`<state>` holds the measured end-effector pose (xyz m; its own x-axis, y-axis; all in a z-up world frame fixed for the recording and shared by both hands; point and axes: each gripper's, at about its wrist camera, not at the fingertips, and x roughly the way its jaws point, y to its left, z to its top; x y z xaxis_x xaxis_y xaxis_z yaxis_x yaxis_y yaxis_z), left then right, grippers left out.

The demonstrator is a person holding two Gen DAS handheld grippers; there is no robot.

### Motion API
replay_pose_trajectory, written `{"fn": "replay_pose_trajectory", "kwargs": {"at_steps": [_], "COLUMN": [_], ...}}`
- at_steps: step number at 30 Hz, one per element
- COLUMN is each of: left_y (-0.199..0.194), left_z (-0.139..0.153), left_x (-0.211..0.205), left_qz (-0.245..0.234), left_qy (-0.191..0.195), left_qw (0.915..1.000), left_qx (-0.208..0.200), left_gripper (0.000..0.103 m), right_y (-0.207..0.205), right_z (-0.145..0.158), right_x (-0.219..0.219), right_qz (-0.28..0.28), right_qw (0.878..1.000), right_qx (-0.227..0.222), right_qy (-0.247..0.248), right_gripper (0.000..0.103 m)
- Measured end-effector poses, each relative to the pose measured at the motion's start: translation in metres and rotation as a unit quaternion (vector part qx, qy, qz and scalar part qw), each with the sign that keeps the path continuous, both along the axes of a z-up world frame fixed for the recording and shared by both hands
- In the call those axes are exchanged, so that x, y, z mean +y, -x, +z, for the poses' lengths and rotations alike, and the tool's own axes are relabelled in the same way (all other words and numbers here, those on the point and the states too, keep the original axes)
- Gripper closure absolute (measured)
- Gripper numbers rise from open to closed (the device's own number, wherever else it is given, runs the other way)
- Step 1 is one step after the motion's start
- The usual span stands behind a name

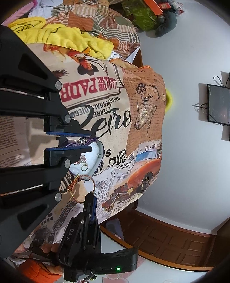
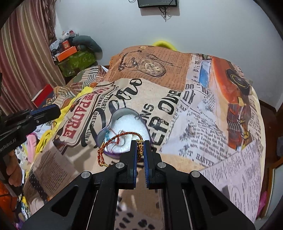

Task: Organize jewelry
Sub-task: 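Lower the bracelet into the tin and open the right gripper while the left releases the charm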

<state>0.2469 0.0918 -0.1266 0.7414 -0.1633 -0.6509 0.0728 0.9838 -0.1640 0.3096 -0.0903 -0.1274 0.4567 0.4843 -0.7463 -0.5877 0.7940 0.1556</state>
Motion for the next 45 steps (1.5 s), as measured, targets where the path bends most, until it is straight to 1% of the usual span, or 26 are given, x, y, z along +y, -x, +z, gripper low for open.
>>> {"fn": "replay_pose_trajectory", "kwargs": {"at_steps": [13,18,23,26,30,33,41,45], "left_y": [-0.051,-0.072,-0.092,-0.097,-0.099,-0.100,-0.101,-0.098], "left_z": [-0.011,-0.021,-0.038,-0.046,-0.053,-0.055,-0.059,-0.059], "left_x": [-0.014,-0.015,-0.019,-0.022,-0.026,-0.027,-0.026,-0.025], "left_qz": [-0.026,-0.037,-0.049,-0.053,-0.056,-0.054,-0.053,-0.047], "left_qy": [-0.008,0.004,0.016,0.014,0.006,-0.001,-0.003,-0.006], "left_qw": [0.9995,0.9988,0.9967,0.9958,0.9951,0.9950,0.9937,0.9933], "left_qx": [0.013,0.033,0.064,0.074,0.081,0.084,0.099,0.105], "left_gripper": [0.095,0.095,0.095,0.095,0.095,0.095,0.095,0.095], "right_y": [-0.029,-0.033,-0.030,-0.029,-0.033,-0.035,-0.032,-0.031], "right_z": [-0.009,-0.015,-0.020,-0.024,-0.027,-0.029,-0.030,-0.030], "right_x": [0.025,0.033,0.041,0.044,0.046,0.046,0.049,0.049], "right_qz": [0.015,0.025,0.043,0.048,0.042,0.038,0.045,0.050], "right_qw": [1.000,0.999,0.998,0.998,0.998,0.998,0.997,0.996], "right_qx": [0.005,0.010,0.014,0.010,0.006,0.009,0.008,0.016], "right_qy": [0.013,0.022,0.032,0.040,0.049,0.049,0.064,0.066], "right_gripper": [0.097,0.097,0.097,0.097,0.097,0.097,0.096,0.096]}}
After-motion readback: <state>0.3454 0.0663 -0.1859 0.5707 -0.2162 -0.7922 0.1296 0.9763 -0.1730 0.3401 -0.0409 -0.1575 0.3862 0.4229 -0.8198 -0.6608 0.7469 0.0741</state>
